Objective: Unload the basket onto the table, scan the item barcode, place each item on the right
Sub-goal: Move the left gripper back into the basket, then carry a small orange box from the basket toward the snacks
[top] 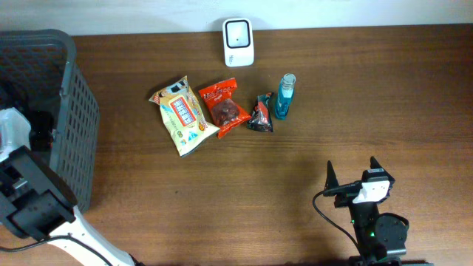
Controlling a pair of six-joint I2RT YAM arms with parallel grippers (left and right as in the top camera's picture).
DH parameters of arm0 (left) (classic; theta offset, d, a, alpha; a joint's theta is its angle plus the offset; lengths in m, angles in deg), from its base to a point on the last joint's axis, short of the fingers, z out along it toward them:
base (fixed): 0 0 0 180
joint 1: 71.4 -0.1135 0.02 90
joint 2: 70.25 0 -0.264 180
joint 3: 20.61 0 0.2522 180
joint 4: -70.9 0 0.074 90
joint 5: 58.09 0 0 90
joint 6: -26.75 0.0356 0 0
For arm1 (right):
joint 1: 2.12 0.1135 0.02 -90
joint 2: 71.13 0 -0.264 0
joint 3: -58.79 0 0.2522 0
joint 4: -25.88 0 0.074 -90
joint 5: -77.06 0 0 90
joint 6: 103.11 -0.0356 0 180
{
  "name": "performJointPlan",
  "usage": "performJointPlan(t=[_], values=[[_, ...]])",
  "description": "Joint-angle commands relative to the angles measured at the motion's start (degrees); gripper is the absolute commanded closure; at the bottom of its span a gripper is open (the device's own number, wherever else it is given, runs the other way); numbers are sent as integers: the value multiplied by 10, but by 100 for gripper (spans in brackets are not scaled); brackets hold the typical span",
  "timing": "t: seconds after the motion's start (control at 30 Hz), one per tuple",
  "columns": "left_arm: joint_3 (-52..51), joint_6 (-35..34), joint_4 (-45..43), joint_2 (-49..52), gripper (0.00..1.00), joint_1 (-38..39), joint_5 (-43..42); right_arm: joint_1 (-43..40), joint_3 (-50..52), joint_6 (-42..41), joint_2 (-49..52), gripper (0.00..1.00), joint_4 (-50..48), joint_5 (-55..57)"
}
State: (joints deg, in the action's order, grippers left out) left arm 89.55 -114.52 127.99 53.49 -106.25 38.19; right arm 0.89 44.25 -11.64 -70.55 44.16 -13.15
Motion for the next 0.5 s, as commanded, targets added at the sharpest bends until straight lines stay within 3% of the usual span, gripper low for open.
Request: performJointPlan(t=[0.0, 0.03, 0.1, 0.33, 0.47], values=[[-6, 11, -4, -9, 82, -1, 6, 3, 5, -2, -4, 2, 2, 3], [-6, 21, -4, -9, 85, -1, 6, 3, 5, -2, -4, 2, 2, 3], [-6, 49, -4, -14, 100, -1, 6, 3, 5, -2, -4, 2, 2, 3], [-5, 58, 2, -154, 100, 0, -8, 3, 5, -2, -4, 2, 2, 3], [-5, 78, 2, -299, 100, 25, -105, 3, 5, -2, -4, 2, 2, 3]])
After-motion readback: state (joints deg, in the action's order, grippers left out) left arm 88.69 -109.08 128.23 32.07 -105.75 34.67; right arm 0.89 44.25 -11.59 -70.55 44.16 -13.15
